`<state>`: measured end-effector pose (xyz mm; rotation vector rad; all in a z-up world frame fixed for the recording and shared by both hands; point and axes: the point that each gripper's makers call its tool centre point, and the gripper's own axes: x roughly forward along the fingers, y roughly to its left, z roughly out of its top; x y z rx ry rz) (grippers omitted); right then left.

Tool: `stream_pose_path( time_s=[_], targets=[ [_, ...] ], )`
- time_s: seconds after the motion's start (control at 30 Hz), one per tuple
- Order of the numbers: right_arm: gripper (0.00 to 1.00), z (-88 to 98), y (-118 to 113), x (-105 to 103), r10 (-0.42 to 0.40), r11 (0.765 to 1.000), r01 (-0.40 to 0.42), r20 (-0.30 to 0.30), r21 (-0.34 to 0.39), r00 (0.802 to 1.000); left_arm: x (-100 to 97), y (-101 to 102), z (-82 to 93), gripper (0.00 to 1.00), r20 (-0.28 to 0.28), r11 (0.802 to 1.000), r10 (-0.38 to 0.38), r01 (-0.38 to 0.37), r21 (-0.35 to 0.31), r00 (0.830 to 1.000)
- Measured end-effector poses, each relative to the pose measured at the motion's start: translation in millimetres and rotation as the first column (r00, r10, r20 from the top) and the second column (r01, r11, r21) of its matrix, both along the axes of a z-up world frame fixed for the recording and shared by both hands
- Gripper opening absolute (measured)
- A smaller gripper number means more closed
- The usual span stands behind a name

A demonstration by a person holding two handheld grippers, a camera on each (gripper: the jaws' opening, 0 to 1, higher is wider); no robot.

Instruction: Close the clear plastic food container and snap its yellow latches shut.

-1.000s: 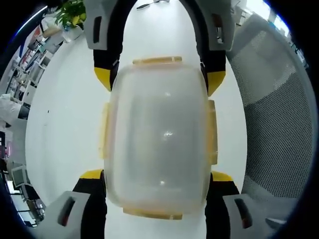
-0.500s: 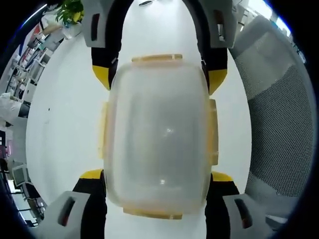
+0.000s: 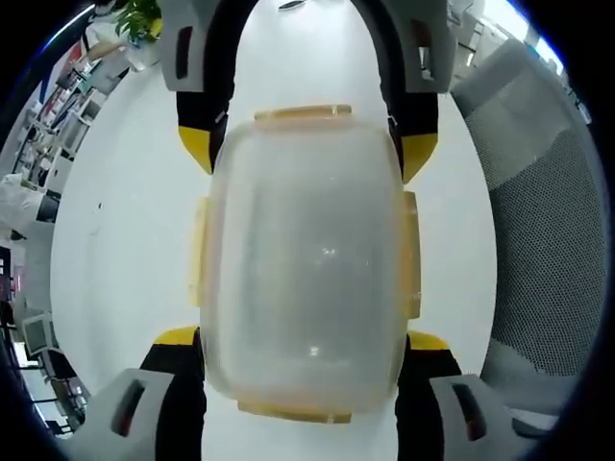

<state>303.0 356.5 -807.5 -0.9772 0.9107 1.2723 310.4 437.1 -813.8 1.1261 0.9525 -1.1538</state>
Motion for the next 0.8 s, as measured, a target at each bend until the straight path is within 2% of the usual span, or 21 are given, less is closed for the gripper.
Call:
stream_pose_path(
  time_s=[0.8],
  targets=[
    [0.76,0.6,3,39,-0.025,1.0,0.025,0.0,0.016,1.0,41.5,3,0.0,0.79,0.003,1.0,-0.026,0.026,0.008,1.0]
  ],
)
